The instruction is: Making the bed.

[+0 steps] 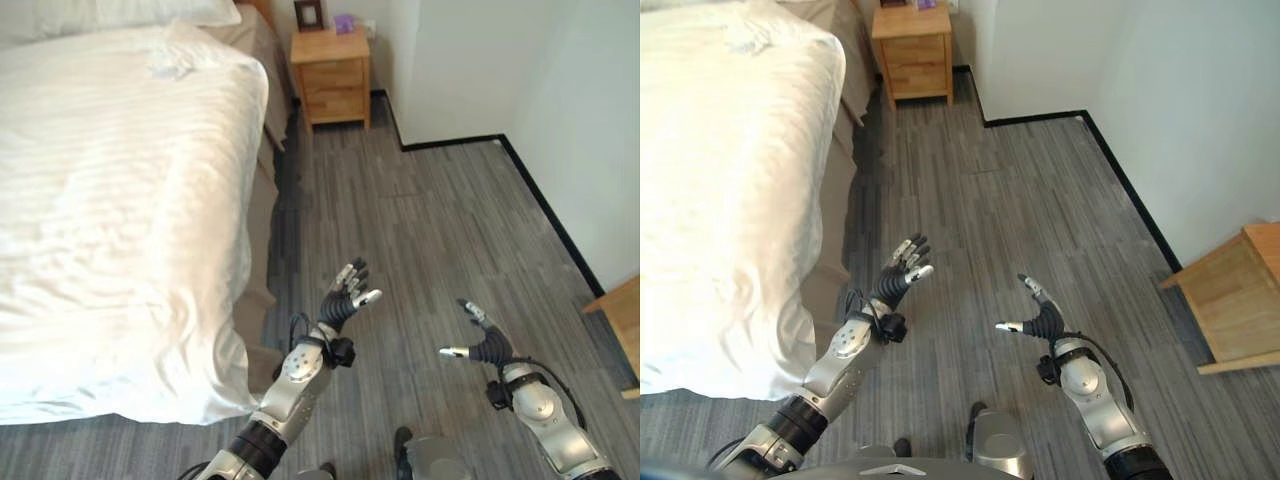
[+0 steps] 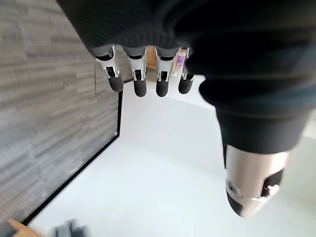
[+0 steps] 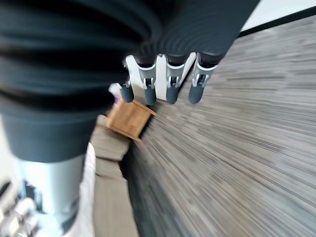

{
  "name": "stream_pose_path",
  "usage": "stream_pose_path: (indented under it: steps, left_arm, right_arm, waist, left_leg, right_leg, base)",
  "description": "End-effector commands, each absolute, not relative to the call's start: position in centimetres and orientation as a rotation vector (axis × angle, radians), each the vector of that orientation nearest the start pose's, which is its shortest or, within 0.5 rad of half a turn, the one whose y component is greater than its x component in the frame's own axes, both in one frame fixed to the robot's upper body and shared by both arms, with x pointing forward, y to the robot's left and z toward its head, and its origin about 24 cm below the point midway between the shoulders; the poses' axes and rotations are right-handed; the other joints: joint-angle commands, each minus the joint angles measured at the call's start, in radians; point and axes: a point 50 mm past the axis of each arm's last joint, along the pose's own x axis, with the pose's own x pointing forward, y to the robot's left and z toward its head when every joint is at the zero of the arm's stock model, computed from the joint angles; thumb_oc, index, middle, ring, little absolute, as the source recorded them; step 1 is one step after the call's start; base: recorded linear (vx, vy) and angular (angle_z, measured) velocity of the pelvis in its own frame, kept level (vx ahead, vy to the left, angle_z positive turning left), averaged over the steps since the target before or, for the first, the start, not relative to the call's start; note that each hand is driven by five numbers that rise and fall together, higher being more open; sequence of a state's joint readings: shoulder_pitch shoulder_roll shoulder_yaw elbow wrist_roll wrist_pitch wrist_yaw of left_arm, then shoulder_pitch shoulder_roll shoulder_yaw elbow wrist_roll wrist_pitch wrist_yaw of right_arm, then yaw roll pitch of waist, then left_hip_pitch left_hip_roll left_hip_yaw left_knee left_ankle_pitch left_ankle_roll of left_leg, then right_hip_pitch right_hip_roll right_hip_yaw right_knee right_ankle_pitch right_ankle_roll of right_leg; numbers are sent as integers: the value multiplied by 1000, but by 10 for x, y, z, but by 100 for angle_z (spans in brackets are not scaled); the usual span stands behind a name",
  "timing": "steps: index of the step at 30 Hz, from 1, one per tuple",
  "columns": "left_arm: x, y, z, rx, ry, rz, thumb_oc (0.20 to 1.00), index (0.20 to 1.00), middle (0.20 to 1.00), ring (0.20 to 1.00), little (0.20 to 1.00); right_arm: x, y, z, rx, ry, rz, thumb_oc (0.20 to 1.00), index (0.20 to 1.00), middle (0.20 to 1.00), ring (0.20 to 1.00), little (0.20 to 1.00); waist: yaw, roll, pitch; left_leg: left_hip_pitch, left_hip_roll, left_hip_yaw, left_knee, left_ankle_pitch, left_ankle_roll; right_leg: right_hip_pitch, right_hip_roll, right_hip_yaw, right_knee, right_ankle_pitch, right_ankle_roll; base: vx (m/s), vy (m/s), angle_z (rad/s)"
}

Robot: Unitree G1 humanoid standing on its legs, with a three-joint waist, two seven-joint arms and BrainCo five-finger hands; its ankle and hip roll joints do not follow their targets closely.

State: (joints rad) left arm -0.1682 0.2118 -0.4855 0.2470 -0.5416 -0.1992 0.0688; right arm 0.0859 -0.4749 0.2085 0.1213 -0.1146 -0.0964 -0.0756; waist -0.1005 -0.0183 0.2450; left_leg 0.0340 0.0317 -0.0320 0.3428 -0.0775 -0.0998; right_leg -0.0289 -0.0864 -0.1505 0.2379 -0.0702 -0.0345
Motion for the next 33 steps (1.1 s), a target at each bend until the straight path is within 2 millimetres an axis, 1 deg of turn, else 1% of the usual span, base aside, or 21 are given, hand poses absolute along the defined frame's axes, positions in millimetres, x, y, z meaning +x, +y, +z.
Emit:
stream_pose_path:
  steps: [1, 2, 3, 4, 6, 7, 8, 9, 14, 16, 17, 18, 19, 20, 21, 22, 24, 25, 27, 31, 33]
  left_arm:
    - [275, 70, 62, -321, -102, -396, 1000, 1000, 1000, 1000, 1000]
    - [276, 70, 64, -319, -111, -399, 1000, 1000, 1000, 1000, 1000]
    - [278, 67, 68, -319, -120, -411, 1000, 1000, 1000, 1000, 1000]
    - [278, 67, 67, -320, -120, -411, 1000, 1000, 1000, 1000, 1000]
    - [278, 65, 68, -311, -125, -420, 1000, 1000, 1000, 1000, 1000]
    - [277, 65, 66, -295, -124, -416, 1000, 1000, 1000, 1000, 1000]
    - [277, 65, 66, -296, -123, -417, 1000, 1000, 1000, 1000, 1000]
    - [275, 64, 65, -304, -123, -415, 1000, 1000, 1000, 1000, 1000]
    - [274, 68, 64, -283, -128, -408, 1000, 1000, 1000, 1000, 1000]
    - [271, 76, 61, -260, -120, -387, 1000, 1000, 1000, 1000, 1000]
    - [269, 77, 58, -252, -107, -394, 1000, 1000, 1000, 1000, 1000]
    - [267, 80, 55, -250, -94, -384, 1000, 1000, 1000, 1000, 1000]
    - [265, 82, 52, -253, -79, -377, 1000, 1000, 1000, 1000, 1000]
    - [264, 83, 51, -255, -72, -374, 1000, 1000, 1000, 1000, 1000]
    - [264, 84, 51, -255, -73, -374, 1000, 1000, 1000, 1000, 1000]
    - [264, 85, 49, -258, -64, -363, 1000, 1000, 1000, 1000, 1000]
    - [264, 85, 49, -258, -61, -364, 1000, 1000, 1000, 1000, 1000]
    - [266, 82, 50, -256, -63, -383, 1000, 1000, 1000, 1000, 1000]
    - [266, 79, 50, -271, -60, -408, 1000, 1000, 1000, 1000, 1000]
    - [265, 79, 47, -303, -45, -398, 1000, 1000, 1000, 1000, 1000]
    - [264, 81, 45, -308, -42, -396, 1000, 1000, 1000, 1000, 1000]
  right_arm:
    - [226, -201, 24, -548, 40, 164, 1000, 1000, 1000, 1000, 1000]
    - [226, -202, 23, -553, 46, 164, 1000, 1000, 1000, 1000, 1000]
    - [226, -202, 21, -546, 56, 160, 1000, 1000, 1000, 1000, 1000]
    - [226, -202, 21, -547, 56, 159, 1000, 1000, 1000, 1000, 1000]
    - [224, -201, 18, -518, 71, 158, 1000, 1000, 1000, 1000, 1000]
    - [223, -201, 14, -522, 83, 162, 1000, 1000, 1000, 1000, 1000]
    - [223, -201, 14, -522, 84, 162, 1000, 1000, 1000, 1000, 1000]
    - [223, -201, 14, -530, 83, 173, 1000, 1000, 1000, 1000, 1000]
    - [219, -198, 15, -500, 75, 182, 1000, 1000, 1000, 1000, 1000]
    - [220, -196, 15, -470, 67, 175, 1000, 1000, 1000, 1000, 1000]
    - [220, -192, 16, -458, 57, 180, 1000, 1000, 1000, 1000, 1000]
    - [223, -189, 17, -454, 50, 185, 1000, 1000, 1000, 1000, 1000]
    - [225, -182, 20, -447, 31, 203, 1000, 1000, 1000, 1000, 1000]
    - [225, -180, 22, -453, 21, 214, 1000, 1000, 1000, 1000, 1000]
    - [226, -180, 22, -454, 21, 215, 1000, 1000, 1000, 1000, 1000]
    - [227, -179, 23, -450, 13, 209, 1000, 1000, 1000, 1000, 1000]
    - [227, -178, 23, -445, 15, 208, 1000, 1000, 1000, 1000, 1000]
    - [227, -178, 23, -433, 12, 198, 1000, 1000, 1000, 1000, 1000]
    - [225, -184, 21, -425, 28, 179, 1000, 1000, 1000, 1000, 1000]
    - [221, -186, 15, -447, 57, 200, 1000, 1000, 1000, 1000, 1000]
    - [219, -186, 16, -458, 54, 212, 1000, 1000, 1000, 1000, 1000]
  waist:
    - [-2, -26, 46]
    - [2, -29, 49]
    - [4, -26, 47]
    - [9, -25, 49]
    - [12, -7, 35]
    - [29, 19, 25]
    - [30, 17, 27]
    - [47, 33, 20]
    - [43, 30, -5]
    - [51, 19, -13]
    - [56, 13, -13]
    - [62, 12, -8]
    - [57, 12, 14]
    - [53, 13, 26]
    - [54, 11, 24]
    - [42, 22, 43]
    - [36, 21, 45]
    - [27, 15, 41]
    - [10, 7, 35]
    - [24, 8, -7]
    - [26, 12, -15]
  left_leg:
    - [-37, 55, 130, 281, 86, -81]
    - [-67, 81, 168, 275, 75, -67]
    - [-101, 129, 219, 178, 72, -53]
    - [-92, 129, 225, 174, 70, -53]
    - [-91, 148, 254, -55, 53, -32]
    - [-72, 133, 233, -281, 116, -33]
    - [-58, 129, 236, -302, 126, -33]
    - [-74, 125, 204, -390, 182, -44]
    - [-42, 111, 213, -429, 177, -37]
    - [-21, 95, 217, -430, 166, -17]
    - [-6, 90, 228, -430, 157, -5]
    - [12, 87, 237, -430, 139, 11]
    - [43, 84, 244, -430, 118, 26]
    - [52, 83, 241, -430, 112, 34]
    - [50, 81, 243, -430, 112, 35]
    - [65, 86, 227, -430, 98, 38]
    - [69, 80, 221, -430, 88, 36]
    - [63, 60, 190, -430, 75, 35]
    - [62, 33, 149, -430, 65, 40]
    - [72, 22, 137, -430, 44, 39]
    - [79, 24, 138, -430, 41, 37]
  right_leg:
    - [105, -35, 39, -325, 97, 151]
    - [115, -36, 45, -325, 82, 151]
    - [129, -38, 44, -325, 59, 152]
    - [132, -38, 49, -325, 58, 153]
    - [141, -30, 56, -325, 35, 169]
    - [149, -19, 71, -325, 17, 182]
    - [153, -22, 71, -325, 14, 183]
    - [183, -12, 77, -325, -13, 180]
    - [221, -6, 74, -325, -29, 175]
    - [231, -11, 86, -283, -39, 175]
    - [211, -11, 88, -213, -42, 185]
    - [169, -11, 87, -122, -49, 208]
    - [70, -16, 92, 60, -1, 267]
    - [19, -18, 105, 145, 38, 293]
    - [12, -20, 108, 154, 34, 293]
    - [-58, -5, 127, 209, 45, 295]
    - [-69, -16, 122, 174, 33, 285]
    - [-62, 8, 158, 15, -2, 237]
    - [-36, 36, 242, -125, -1, 204]
    - [61, 0, 206, -269, 45, 194]
    - [82, -6, 184, -289, 50, 197]
  base:
    - [150, -144, -14]
    - [250, -58, -17]
    - [204, 7, -25]
    - [288, 77, -24]
    - [328, 169, -20]
    - [293, 183, -30]
    - [385, 201, -32]
    - [191, 73, -25]
    - [235, 66, -34]
    - [178, 75, -13]
    - [153, 95, 2]
    - [138, 137, 2]
    - [109, 141, -12]
    - [63, 94, -34]
    - [84, 70, -35]
    - [117, 39, -16]
    - [155, -14, 17]
    - [177, -85, 24]
    - [164, -65, 63]
    - [89, -85, 101]
    - [105, -58, 9]
